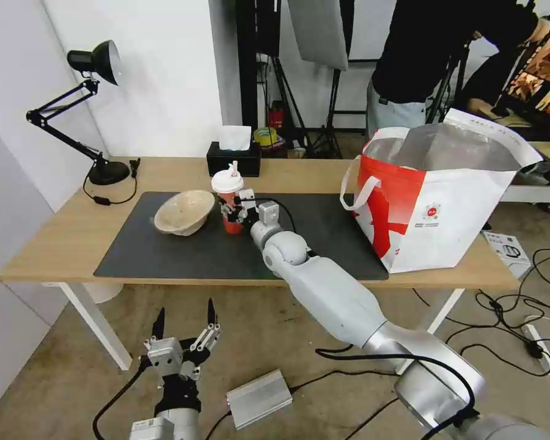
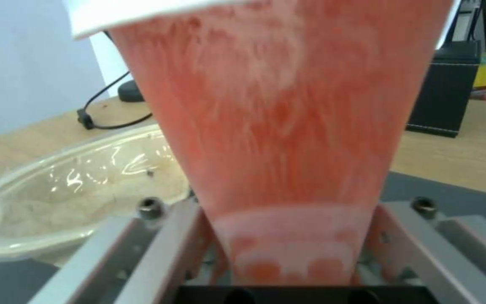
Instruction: Pick up the trash from the table and place it into the takeout bag.
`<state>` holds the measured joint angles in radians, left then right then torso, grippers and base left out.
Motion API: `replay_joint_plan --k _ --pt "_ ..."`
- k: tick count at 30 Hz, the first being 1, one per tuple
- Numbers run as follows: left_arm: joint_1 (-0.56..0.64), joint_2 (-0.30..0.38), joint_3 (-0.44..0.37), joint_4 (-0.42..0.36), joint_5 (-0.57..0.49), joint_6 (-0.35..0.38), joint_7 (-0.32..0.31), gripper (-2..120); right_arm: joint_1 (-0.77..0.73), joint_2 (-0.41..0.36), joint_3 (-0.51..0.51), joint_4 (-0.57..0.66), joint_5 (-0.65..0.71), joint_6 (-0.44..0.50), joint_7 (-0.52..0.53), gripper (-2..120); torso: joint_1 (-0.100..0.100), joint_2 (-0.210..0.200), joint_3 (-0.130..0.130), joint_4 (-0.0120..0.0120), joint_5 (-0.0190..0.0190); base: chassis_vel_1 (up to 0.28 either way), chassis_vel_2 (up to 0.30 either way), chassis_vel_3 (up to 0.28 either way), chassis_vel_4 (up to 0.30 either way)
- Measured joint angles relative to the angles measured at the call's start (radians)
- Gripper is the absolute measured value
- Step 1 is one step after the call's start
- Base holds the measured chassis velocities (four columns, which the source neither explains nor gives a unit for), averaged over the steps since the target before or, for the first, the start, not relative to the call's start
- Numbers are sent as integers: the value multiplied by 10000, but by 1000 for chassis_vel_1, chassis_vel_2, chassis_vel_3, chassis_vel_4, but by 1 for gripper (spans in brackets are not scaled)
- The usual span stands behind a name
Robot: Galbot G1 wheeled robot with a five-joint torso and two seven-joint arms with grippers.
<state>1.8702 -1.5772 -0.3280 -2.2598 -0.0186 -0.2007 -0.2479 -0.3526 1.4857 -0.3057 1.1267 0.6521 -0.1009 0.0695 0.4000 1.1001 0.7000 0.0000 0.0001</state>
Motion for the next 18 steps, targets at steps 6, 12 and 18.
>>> replay_joint_plan --k 6,12,18 --pt "-11 29 -17 7 -6 23 -5 100 -234 -515 80 772 114 -69 72 8 0 0 1 -1 0 0 0 0 0" --pt "24 39 -1 -176 -110 104 -13 100 -309 -1452 91 2373 619 -449 410 7 0 0 0 1 0 0 0 0 0" --pt "6 57 -35 -205 -145 99 -20 100 -27 -2787 51 4069 1476 -728 722 7 0 0 0 -2 0 0 0 0 0"
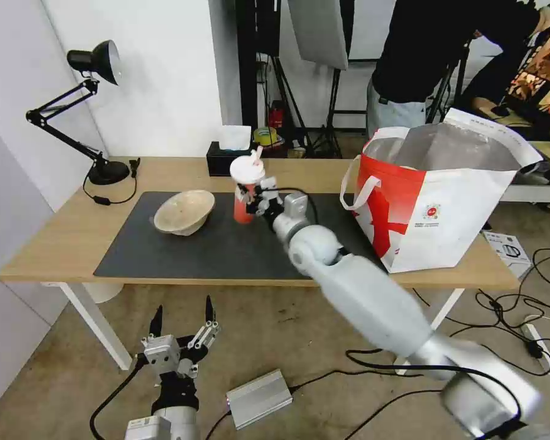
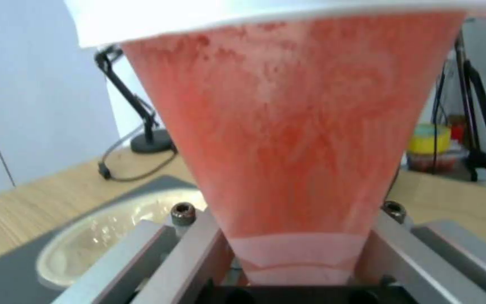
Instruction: Pick up the trash from the table and place it into the takeout bag.
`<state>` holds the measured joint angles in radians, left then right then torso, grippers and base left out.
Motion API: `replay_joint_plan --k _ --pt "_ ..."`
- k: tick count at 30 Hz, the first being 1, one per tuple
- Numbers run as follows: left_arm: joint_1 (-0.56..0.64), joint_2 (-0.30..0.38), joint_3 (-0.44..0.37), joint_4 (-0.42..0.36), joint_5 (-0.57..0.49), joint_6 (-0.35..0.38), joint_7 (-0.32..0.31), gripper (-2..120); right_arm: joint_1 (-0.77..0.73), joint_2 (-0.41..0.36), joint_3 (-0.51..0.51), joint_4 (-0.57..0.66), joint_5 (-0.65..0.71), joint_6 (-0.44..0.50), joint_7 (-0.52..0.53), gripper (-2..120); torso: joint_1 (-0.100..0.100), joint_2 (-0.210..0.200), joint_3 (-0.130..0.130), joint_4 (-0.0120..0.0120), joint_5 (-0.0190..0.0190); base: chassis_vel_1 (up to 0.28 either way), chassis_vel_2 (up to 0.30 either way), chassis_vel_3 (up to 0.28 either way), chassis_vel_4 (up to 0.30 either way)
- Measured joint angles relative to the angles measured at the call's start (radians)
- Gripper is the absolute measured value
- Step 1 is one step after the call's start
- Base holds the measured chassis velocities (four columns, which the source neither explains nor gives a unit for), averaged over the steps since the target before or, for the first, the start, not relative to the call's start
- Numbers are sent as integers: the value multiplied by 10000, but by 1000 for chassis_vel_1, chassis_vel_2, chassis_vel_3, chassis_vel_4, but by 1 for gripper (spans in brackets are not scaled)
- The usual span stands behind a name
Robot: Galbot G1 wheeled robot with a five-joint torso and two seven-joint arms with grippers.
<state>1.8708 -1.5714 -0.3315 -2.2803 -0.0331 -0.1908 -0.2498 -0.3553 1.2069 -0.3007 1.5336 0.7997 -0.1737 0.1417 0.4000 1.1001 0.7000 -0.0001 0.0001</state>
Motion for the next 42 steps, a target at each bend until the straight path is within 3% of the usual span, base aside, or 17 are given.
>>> replay_joint_plan --k 16,31,42 --pt "-300 19 50 123 -174 94 106 100 47 -3247 1229 3375 2071 -897 306 7 0 -1 0 0 2 0 0 0 0" --pt "-409 63 186 238 -189 117 112 100 -348 -5472 2710 4144 2926 -925 110 7 0 -1 0 1 0 0 0 0 0" --pt "-442 84 224 285 -196 123 115 100 226 -6398 2957 3969 3526 -1030 610 7 0 -1 0 2 1 0 0 0 0"
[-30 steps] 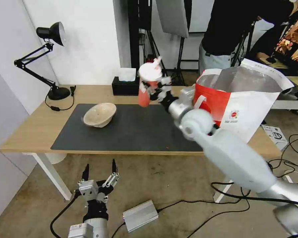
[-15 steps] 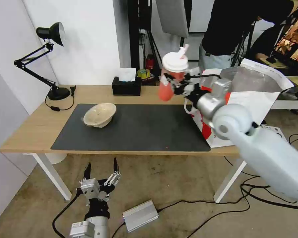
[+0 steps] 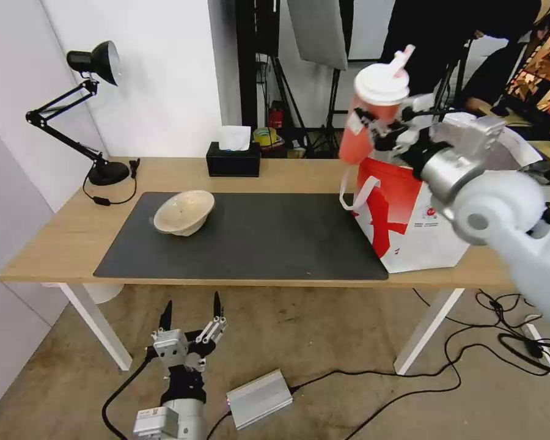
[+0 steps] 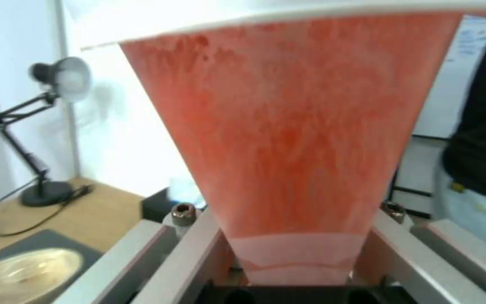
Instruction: Pick up the trash from the table and place it into the takeout bag.
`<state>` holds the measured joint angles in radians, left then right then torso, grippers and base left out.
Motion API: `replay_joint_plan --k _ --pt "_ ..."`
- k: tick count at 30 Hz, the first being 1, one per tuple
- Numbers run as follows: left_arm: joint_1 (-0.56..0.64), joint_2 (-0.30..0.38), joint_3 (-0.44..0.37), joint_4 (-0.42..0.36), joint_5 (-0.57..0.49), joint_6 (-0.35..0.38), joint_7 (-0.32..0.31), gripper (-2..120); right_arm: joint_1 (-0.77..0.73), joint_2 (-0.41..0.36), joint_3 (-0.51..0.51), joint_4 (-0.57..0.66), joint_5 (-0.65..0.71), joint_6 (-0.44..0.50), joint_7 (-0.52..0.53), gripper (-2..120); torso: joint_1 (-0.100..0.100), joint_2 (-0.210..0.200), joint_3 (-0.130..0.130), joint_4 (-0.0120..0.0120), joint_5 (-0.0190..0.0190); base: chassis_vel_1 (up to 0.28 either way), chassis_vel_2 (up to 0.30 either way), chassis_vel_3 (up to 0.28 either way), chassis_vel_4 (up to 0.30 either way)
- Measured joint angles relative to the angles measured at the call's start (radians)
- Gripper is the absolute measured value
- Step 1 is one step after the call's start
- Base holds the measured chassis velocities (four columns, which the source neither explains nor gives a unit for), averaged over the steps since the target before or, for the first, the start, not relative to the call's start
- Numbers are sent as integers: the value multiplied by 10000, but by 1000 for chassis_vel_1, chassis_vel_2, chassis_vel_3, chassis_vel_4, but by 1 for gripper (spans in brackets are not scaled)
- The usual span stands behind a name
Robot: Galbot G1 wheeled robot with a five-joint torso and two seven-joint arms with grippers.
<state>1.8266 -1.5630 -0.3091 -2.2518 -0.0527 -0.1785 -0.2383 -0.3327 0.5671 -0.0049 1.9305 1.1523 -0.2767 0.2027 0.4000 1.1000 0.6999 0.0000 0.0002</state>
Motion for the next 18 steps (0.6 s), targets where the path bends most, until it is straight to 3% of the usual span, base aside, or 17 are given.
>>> replay_joint_plan --k 3,18 --pt "0 16 19 17 0 0 2 100 486 -349 46 -532 361 -112 91 6 0 -1 0 -1 -1 0 0 0 0" --pt "-70 73 57 93 -13 0 2 100 598 -435 41 -1875 181 -260 81 6 0 -1 1 0 -1 0 0 0 0"
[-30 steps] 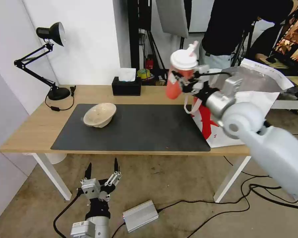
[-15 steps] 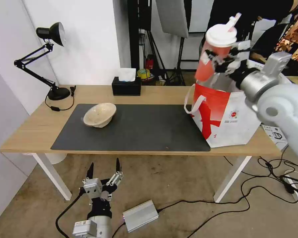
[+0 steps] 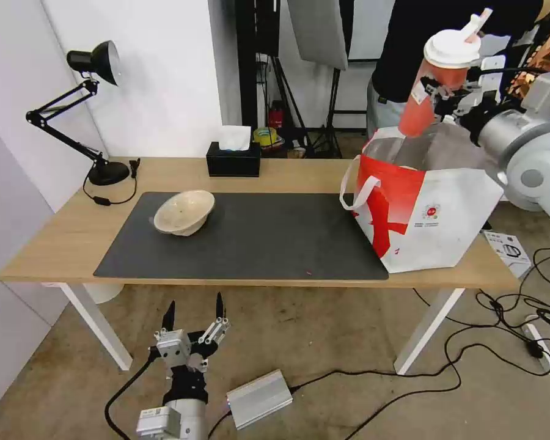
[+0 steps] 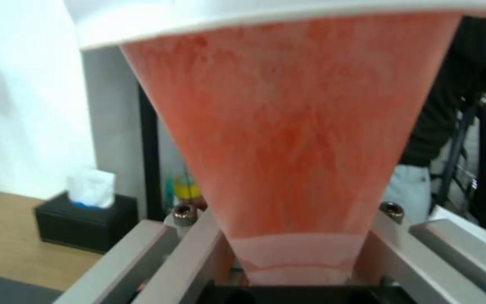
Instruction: Pick up the trash from the table and place it into the takeout bag.
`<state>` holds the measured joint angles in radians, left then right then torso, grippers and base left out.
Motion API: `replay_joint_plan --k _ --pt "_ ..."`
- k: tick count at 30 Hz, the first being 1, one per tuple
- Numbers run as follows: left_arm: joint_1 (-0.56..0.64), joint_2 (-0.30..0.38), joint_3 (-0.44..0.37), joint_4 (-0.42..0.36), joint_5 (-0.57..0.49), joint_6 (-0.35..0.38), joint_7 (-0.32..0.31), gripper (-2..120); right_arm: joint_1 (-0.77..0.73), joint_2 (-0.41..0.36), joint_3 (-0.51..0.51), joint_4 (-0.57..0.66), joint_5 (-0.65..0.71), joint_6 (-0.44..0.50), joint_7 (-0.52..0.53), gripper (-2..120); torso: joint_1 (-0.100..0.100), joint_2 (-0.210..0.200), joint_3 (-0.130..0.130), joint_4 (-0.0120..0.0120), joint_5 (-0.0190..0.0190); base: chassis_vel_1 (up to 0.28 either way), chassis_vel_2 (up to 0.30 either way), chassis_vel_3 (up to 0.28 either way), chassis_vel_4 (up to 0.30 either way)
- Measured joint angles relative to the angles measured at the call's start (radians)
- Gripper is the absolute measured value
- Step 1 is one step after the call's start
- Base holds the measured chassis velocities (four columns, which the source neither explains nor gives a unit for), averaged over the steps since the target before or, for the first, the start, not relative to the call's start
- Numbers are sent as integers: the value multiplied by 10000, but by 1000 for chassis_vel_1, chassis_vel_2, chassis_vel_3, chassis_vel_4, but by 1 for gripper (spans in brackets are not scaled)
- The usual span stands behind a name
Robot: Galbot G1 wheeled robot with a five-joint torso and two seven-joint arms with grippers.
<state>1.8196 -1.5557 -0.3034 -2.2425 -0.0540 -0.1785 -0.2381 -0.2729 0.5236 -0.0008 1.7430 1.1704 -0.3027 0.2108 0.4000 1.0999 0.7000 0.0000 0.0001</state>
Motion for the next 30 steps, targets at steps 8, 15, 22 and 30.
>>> replay_joint_plan --k 8,15,22,30 --pt "-12 53 -28 0 -51 0 -1 100 -314 118 36 -550 -386 -24 -82 6 0 0 0 0 0 0 0 0 0" --pt "-23 65 -43 17 -71 0 -7 100 -688 363 41 -979 -936 -59 -168 6 0 0 0 0 0 0 0 0 0" --pt "-31 50 -48 80 -74 -6 -9 100 -849 600 13 -1201 -1464 -162 -150 6 0 0 0 0 -1 0 0 0 0" --pt "-12 10 -32 84 -43 -29 29 100 -884 859 -300 -1379 -2494 -1044 697 6 0 2 0 0 -1 0 0 0 0"
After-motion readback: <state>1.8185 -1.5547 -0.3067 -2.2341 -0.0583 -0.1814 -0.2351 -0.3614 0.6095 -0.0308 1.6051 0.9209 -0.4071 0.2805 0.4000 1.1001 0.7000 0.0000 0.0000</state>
